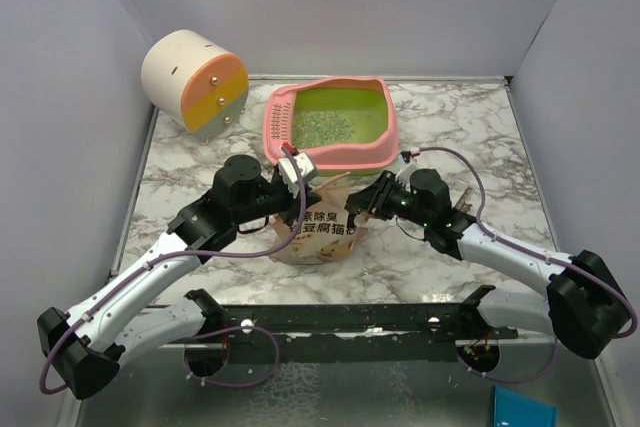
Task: Fill the litter box with clean litter
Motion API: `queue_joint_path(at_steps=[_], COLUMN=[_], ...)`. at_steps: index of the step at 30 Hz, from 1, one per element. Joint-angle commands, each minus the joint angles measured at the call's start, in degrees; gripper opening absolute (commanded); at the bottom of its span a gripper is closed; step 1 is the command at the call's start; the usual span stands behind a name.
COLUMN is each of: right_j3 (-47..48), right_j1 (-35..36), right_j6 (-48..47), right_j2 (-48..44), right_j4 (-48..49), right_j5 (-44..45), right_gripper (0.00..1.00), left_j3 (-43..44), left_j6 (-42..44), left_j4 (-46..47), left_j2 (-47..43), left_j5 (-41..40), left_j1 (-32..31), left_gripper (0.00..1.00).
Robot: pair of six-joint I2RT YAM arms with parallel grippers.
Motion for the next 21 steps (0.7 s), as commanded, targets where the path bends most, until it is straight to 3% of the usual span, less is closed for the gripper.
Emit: queue_joint_path(at_steps=[1, 21], right_j3=[-0.57, 0.83], right_j1=[-2.41, -9.9], right_j6=[3.64, 6.1], right_j2=[-3.67, -7.59], right_j4=[-0.71, -3.67], right_j5=[-1.29, -1.77], right_gripper=[0.01, 0.01], left_j3=[1.59, 1.08], left_j6=[0.74, 0.84], left_j4=[1.62, 0.57], left_j2=[-2.27, -4.13], left_j5=[-1.96, -2.57], left_j1=[0.27, 0.28], left_gripper=[0.0, 0.0])
